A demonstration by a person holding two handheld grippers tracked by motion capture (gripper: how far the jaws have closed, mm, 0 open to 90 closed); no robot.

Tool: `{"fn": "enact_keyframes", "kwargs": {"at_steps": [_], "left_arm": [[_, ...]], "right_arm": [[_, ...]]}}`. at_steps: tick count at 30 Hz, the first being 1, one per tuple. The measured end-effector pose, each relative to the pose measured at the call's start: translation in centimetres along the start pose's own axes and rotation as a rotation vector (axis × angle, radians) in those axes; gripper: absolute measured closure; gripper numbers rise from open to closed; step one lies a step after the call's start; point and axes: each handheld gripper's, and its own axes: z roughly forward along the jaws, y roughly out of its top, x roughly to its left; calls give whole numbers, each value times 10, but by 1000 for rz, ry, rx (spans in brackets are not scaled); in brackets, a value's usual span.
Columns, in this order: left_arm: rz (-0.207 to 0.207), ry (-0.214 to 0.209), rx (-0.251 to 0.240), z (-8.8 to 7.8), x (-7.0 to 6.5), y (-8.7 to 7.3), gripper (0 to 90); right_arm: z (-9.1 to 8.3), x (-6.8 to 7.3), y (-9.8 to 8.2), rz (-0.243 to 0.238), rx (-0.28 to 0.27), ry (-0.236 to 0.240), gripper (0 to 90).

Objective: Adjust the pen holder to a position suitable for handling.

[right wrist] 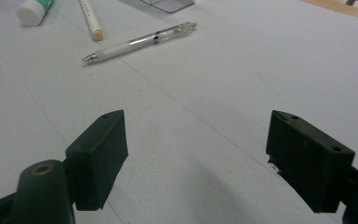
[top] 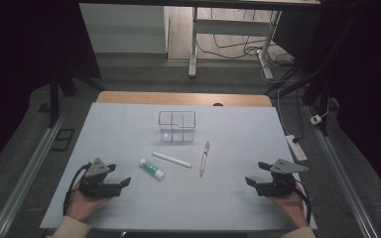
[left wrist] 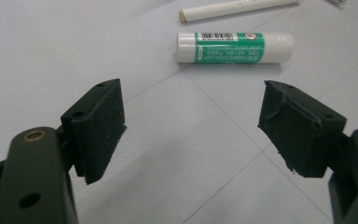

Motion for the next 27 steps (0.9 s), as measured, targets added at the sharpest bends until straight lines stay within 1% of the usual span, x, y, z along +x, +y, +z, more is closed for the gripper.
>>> {"fn": "enact_keyframes", "kwargs": {"at_steps": [2, 9, 11, 13, 17, 18, 24, 27], "left_arm": [[5, 6, -2, -1, 0, 0, 227], [5, 2, 3, 0, 1, -1, 227], [1, 1, -1, 0, 1, -1, 227], [-1, 2, -7, -1, 2, 0, 228], [-1, -1, -15, -3, 1, -1, 230], [0, 0, -17, -3, 1, -1, 230], [-3, 7, -30, -3, 3, 0, 242], [0, 7, -32, -3, 2, 1, 243]], "right_arm": [[0, 0, 0, -4, 2, 0, 207], [2, 2, 1, -3, -5, 5, 217], [3, 2, 1, 3, -10, 10, 218], [3, 3, 1, -9, 4, 2, 222], [3, 4, 1, -12, 2, 5, 225], [3, 4, 2, -14, 2, -3, 225], [6, 4, 2, -6, -13, 7, 227], [6, 5, 3, -10, -6, 9, 227]]}}
